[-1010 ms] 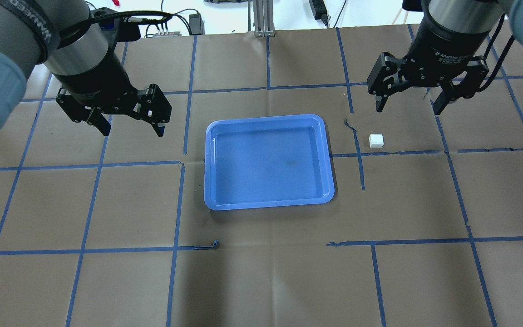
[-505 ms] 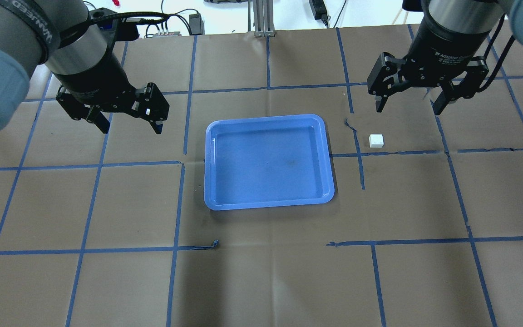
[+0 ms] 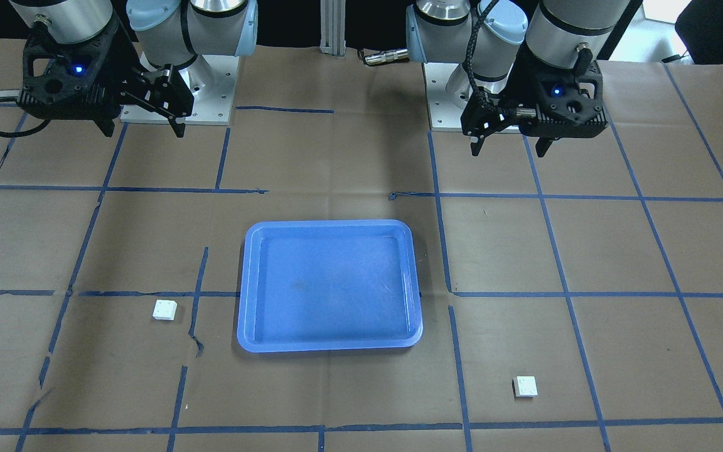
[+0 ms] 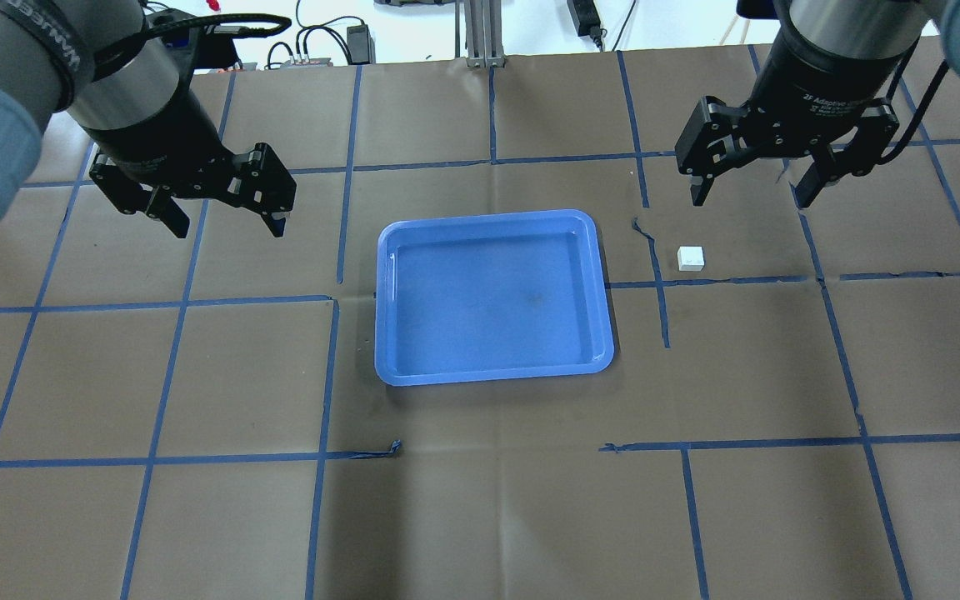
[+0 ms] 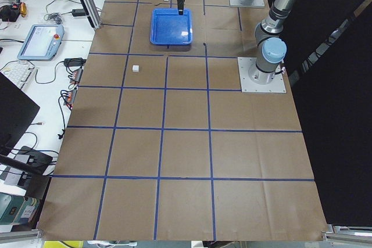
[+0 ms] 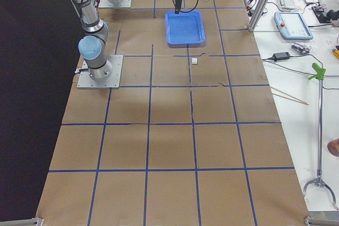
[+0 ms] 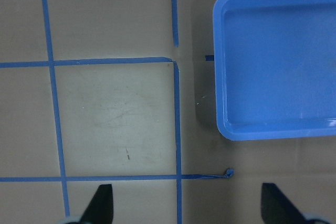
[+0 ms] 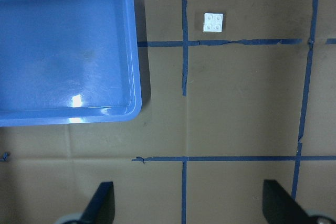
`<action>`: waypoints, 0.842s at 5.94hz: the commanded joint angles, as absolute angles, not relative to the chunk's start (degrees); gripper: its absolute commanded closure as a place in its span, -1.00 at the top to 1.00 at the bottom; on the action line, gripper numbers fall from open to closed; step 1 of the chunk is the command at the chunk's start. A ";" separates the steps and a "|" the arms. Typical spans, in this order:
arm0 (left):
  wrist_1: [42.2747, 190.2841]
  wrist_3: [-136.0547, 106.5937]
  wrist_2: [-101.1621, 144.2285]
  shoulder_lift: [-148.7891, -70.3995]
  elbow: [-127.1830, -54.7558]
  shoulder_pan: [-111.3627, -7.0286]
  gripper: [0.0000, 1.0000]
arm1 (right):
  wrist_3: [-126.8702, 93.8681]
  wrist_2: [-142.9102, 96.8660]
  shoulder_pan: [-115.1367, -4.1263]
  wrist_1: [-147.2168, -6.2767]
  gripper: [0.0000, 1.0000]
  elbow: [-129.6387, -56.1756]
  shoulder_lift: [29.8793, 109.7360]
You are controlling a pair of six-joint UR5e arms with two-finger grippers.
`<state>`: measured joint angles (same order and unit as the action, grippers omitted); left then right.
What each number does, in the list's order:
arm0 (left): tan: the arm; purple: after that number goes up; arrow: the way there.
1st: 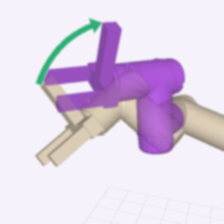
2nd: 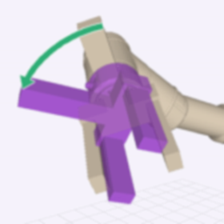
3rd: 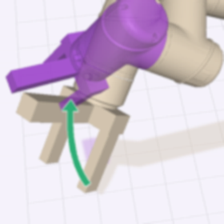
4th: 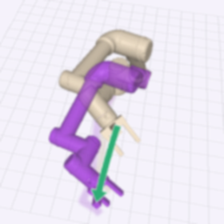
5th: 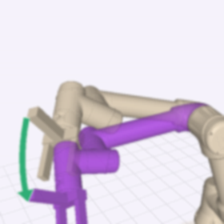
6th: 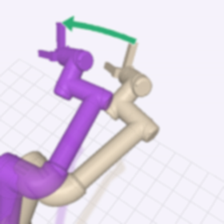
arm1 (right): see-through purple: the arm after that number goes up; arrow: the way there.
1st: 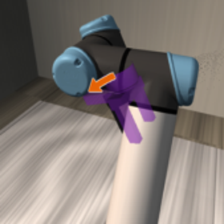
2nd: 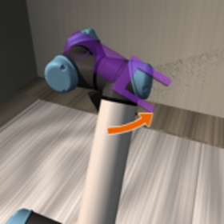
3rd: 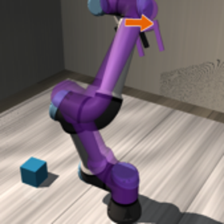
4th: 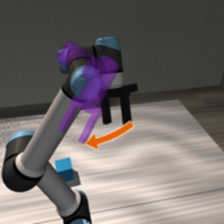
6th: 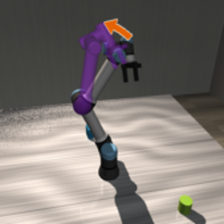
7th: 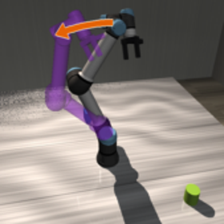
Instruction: Assemble white blocks and place on blue tray
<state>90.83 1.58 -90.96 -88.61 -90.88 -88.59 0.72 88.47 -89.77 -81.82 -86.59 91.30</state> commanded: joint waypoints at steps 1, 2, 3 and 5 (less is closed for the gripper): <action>85.29 3.51 -90.97 -94.44 -89.31 -85.35 0.97 | 1.76 88.33 -89.56 -81.74 1.00 -86.57 91.32; 78.12 7.26 -90.62 -97.53 -90.78 -83.17 0.96 | 5.24 87.98 -89.39 -81.83 1.00 -86.57 91.41; 73.09 11.12 -90.18 -102.26 -90.44 -80.36 0.96 | 15.37 87.98 -89.21 -82.09 1.00 -86.66 91.23; 63.41 11.95 -90.18 -112.01 -89.48 -79.20 0.96 | 26.39 88.50 -87.20 -82.09 1.00 -86.75 91.14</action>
